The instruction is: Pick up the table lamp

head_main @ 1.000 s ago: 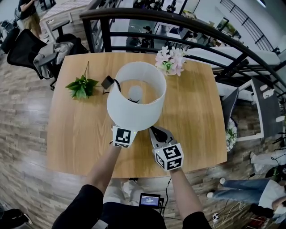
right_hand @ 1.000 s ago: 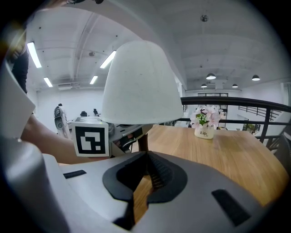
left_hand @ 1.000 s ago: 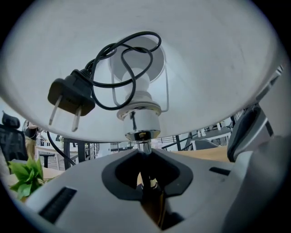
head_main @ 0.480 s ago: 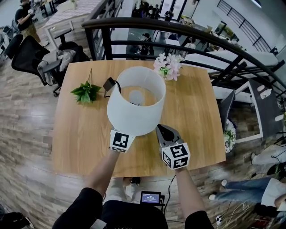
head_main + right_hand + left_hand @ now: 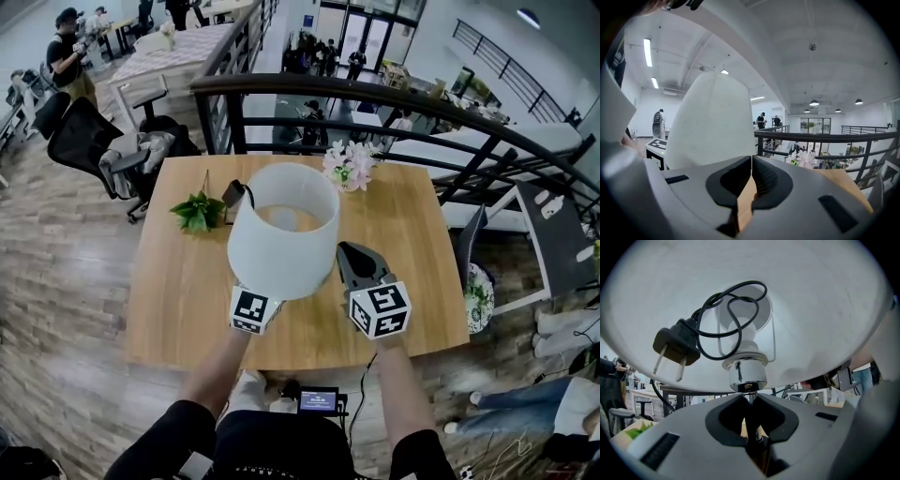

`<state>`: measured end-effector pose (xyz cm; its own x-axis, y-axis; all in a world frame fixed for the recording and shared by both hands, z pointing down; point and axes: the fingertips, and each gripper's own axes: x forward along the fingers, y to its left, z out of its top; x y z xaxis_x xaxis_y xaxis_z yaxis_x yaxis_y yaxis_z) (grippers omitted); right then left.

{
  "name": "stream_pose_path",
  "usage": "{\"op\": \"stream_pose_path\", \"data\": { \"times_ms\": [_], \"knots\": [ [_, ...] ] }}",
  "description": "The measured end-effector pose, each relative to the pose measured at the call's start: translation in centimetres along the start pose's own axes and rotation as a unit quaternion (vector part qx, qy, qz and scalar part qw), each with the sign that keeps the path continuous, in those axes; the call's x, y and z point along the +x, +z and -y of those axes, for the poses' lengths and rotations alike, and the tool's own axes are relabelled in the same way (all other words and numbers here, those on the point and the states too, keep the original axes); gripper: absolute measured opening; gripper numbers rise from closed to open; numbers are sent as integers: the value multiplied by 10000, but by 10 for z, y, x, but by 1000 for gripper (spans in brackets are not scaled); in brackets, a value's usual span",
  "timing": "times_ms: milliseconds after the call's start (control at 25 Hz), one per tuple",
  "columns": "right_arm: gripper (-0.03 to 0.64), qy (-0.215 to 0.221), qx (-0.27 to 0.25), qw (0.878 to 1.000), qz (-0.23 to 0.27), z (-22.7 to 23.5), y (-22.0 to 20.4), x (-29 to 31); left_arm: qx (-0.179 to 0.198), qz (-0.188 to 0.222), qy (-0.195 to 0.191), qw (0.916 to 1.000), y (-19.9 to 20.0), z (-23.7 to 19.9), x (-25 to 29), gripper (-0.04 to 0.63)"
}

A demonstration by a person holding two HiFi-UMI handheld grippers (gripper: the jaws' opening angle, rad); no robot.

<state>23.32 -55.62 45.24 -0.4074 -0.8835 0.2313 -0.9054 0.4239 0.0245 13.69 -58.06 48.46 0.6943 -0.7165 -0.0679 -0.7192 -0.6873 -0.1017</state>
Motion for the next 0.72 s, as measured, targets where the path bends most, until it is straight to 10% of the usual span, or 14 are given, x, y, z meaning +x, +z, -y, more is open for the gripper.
{"op": "stream_pose_path", "data": {
  "times_ms": [720],
  "knots": [
    [28,260,-165,9993,228,-41,13,-69,22,-187,200,9996,36,46,-64,58]
  ]
}}
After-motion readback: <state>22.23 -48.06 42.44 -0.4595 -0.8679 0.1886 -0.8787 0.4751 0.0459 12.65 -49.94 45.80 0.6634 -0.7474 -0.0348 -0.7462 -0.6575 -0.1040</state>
